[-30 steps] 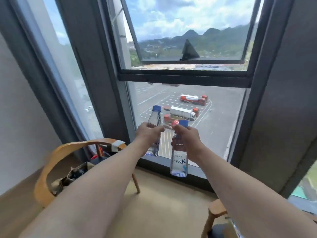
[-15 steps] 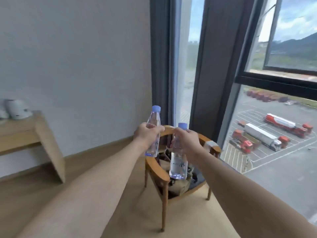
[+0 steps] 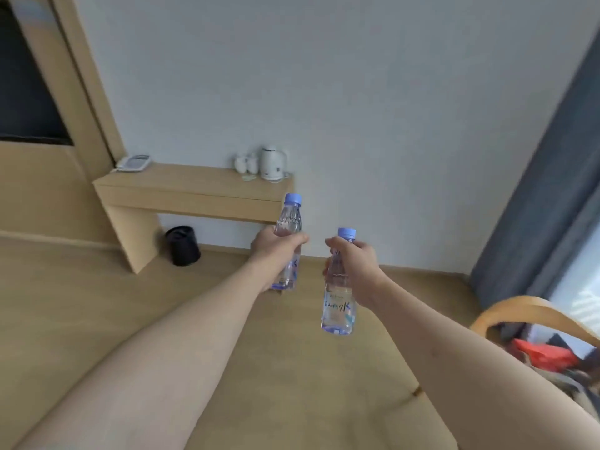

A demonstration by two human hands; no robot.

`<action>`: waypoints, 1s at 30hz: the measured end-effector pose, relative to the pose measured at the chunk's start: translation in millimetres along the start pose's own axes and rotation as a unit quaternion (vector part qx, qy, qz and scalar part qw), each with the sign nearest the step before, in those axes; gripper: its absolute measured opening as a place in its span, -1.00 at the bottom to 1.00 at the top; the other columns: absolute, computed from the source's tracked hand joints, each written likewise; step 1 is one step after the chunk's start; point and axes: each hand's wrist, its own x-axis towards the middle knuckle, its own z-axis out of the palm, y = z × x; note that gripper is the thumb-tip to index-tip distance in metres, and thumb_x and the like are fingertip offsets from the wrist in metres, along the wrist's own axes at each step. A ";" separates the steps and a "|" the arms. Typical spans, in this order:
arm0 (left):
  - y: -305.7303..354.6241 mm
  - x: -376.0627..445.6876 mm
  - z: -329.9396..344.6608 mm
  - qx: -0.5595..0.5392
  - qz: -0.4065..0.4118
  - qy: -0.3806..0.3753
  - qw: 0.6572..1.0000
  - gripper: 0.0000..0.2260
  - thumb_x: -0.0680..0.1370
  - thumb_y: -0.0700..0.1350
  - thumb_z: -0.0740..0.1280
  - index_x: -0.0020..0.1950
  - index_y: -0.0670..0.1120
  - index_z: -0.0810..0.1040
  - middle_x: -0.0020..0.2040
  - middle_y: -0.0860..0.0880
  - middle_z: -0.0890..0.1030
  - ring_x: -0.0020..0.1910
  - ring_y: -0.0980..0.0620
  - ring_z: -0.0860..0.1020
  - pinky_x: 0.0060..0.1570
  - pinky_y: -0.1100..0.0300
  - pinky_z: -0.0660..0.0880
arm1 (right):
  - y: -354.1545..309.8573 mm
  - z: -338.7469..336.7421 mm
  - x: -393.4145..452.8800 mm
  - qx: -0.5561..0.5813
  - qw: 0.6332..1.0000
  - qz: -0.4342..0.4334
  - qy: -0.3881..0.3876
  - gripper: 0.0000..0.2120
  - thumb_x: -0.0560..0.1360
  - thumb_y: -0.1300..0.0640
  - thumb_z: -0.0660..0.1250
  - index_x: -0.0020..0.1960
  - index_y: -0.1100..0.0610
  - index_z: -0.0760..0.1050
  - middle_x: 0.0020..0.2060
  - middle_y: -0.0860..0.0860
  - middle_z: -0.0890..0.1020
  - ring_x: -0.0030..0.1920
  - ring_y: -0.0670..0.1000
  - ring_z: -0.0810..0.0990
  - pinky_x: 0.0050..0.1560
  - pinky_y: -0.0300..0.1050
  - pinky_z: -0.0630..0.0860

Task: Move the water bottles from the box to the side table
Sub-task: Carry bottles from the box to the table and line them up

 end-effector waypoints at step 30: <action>10.0 489.8 -190.7 -0.022 -0.057 0.186 0.981 -0.64 0.27 0.09 0.54 -0.03 -0.02 0.57 -0.04 -0.11 0.71 -0.18 -0.12 0.62 0.05 -0.16 0.65 | -43.5 354.9 477.6 -0.032 0.980 0.025 -0.195 -0.77 0.43 0.08 0.49 -0.09 0.21 0.53 -0.40 0.14 0.60 -0.41 0.15 0.60 -0.35 -0.03 0.59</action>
